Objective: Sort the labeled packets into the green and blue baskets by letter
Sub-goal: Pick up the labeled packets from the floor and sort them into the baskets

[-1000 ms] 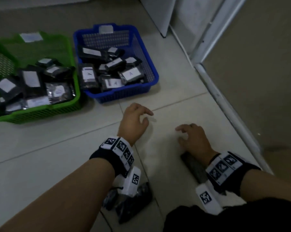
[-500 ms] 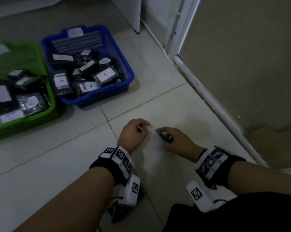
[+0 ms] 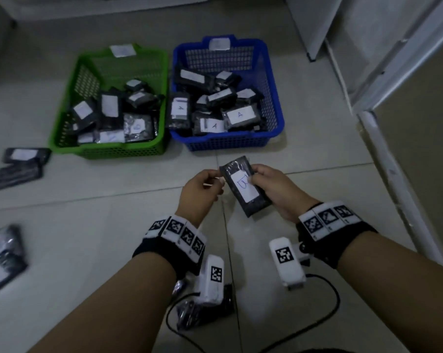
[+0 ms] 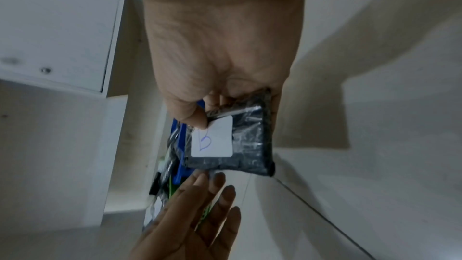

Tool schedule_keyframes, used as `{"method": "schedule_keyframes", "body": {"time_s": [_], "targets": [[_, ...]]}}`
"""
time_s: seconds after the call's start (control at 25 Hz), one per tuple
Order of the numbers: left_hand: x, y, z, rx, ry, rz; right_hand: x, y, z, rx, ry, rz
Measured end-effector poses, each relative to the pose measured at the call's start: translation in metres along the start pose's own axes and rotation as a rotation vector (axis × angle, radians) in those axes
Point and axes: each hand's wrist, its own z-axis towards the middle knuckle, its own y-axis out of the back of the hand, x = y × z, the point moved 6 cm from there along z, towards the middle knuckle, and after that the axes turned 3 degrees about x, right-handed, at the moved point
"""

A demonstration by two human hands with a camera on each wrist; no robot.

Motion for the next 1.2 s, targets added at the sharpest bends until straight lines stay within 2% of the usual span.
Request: {"method": "schedule_keyframes", "body": {"time_s": [0.08,0.12,0.2,0.28,0.32,0.36,0.4,0.48,0.56,0.64,0.68,0.76,0.84,0.92,1.04,1.2], "targets": [[0.009,0.012,-0.021,0.009,-0.048,0.244,-0.004,-0.016,0.009,0.000,0.001,-0.031],[0.014,0.016,-0.037,0.065,-0.089,0.378,-0.006,-0.027,0.013,0.004,-0.001,-0.045],[0.032,0.013,-0.077,0.281,-0.158,0.552,-0.011,-0.050,0.017,0.038,-0.003,-0.081],[0.062,-0.001,-0.124,0.572,-0.187,0.711,-0.015,-0.070,0.015,0.075,-0.006,-0.114],[0.078,-0.006,-0.143,0.680,-0.216,0.824,-0.015,-0.077,0.015,0.074,0.004,-0.122],[0.090,-0.012,-0.157,0.730,-0.272,0.927,-0.015,-0.082,0.015,0.073,0.014,-0.137],[0.099,-0.015,-0.164,0.715,-0.318,0.986,-0.016,-0.089,0.016,0.081,0.019,-0.158],[0.098,-0.015,-0.158,0.634,-0.356,0.938,-0.015,-0.093,0.018,0.078,0.020,-0.182],[0.082,0.001,-0.138,0.531,-0.184,0.741,-0.011,-0.093,0.017,0.073,0.023,-0.179],[0.074,0.028,-0.113,0.399,0.056,0.451,-0.003,-0.088,0.017,0.052,0.037,-0.174],[0.070,0.043,-0.101,0.314,0.126,0.268,0.003,-0.087,0.015,0.038,0.046,-0.169],[0.062,0.067,-0.084,0.150,0.182,-0.150,0.012,-0.087,0.012,0.020,0.051,-0.167],[0.050,0.080,-0.073,0.065,0.192,-0.472,0.021,-0.089,0.010,0.002,0.056,-0.169],[0.039,0.091,-0.058,0.025,0.171,-0.594,0.033,-0.093,0.008,-0.016,0.071,-0.185],[0.032,0.106,-0.043,-0.031,0.144,-0.674,0.050,-0.100,0.008,-0.007,0.090,-0.219],[0.022,0.133,-0.017,-0.076,0.126,-0.755,0.095,-0.114,0.013,-0.030,0.123,-0.294]]}}
